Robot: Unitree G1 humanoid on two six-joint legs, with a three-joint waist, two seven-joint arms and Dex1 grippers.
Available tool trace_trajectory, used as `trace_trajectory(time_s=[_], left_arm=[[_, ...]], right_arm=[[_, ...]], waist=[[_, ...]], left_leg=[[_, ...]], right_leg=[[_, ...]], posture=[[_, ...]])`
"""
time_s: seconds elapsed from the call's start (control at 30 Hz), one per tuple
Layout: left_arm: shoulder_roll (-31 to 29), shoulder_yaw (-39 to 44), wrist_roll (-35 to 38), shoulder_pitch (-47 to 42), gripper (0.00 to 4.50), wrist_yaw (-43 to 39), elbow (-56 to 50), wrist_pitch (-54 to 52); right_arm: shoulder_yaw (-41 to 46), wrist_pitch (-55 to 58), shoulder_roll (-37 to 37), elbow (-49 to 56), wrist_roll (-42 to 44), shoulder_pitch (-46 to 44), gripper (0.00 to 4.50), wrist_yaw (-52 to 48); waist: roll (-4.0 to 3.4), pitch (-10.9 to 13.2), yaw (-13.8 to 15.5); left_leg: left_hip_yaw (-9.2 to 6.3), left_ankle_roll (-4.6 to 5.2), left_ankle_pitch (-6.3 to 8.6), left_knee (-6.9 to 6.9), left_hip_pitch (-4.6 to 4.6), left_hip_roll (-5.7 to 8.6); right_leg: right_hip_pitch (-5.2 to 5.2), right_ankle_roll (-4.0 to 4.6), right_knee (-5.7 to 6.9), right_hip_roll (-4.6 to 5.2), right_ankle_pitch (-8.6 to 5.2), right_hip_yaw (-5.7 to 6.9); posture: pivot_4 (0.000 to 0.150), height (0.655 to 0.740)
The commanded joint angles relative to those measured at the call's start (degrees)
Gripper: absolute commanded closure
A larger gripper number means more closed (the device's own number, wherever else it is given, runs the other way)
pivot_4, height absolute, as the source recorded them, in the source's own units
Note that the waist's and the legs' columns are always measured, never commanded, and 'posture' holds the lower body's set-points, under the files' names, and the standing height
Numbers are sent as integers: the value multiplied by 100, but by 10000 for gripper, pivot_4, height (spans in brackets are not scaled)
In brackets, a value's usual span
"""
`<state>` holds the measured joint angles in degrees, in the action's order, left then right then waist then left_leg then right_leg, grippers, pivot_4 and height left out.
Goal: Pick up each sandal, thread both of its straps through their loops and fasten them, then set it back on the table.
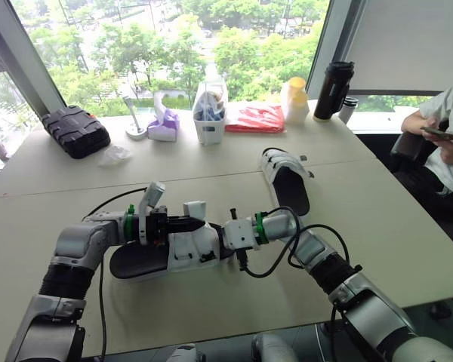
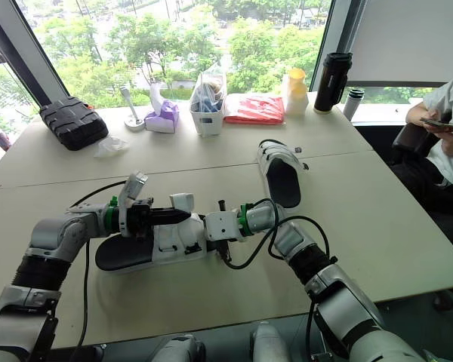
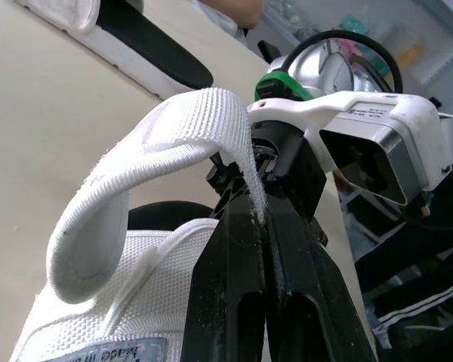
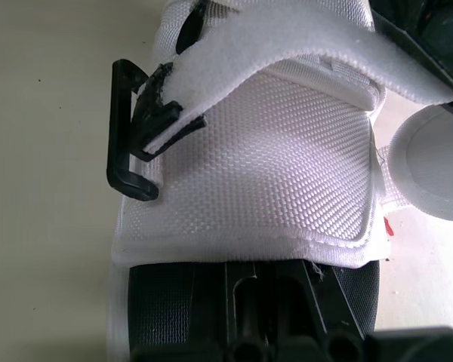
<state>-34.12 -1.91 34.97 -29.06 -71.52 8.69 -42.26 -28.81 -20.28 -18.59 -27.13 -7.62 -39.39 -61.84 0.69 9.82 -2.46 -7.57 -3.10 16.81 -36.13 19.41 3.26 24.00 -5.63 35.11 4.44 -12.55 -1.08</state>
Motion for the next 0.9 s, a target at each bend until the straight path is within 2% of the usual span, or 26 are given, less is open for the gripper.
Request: trace_trajectory(time_s=[0.03,0.43,0.9], left_arm=[[39,-15,-168,-160,44320,-28,40,333],[132,75,-166,-408,44320,-44,249,320],[102,130,172,-397,44320,-115,-1,-500]], right_arm=[[-248,256,-56,-294,-342,221,45000,-71],[-257,271,-60,-266,-346,229,45000,-86],[-271,285,-64,-212,-353,271,45000,-85]], waist=[[0,0,0],[0,0,-7],[0,0,-8]], left_leg=[[0,0,0,0,0,0],[1,0,0,0,0,0],[1,0,0,1,2,1]], right_leg=[[0,0,0,0,0,0],[1,-16,1,0,10,0],[4,-19,1,0,11,0]], posture=[[1500,7400],[1500,7400],[1500,7400]])
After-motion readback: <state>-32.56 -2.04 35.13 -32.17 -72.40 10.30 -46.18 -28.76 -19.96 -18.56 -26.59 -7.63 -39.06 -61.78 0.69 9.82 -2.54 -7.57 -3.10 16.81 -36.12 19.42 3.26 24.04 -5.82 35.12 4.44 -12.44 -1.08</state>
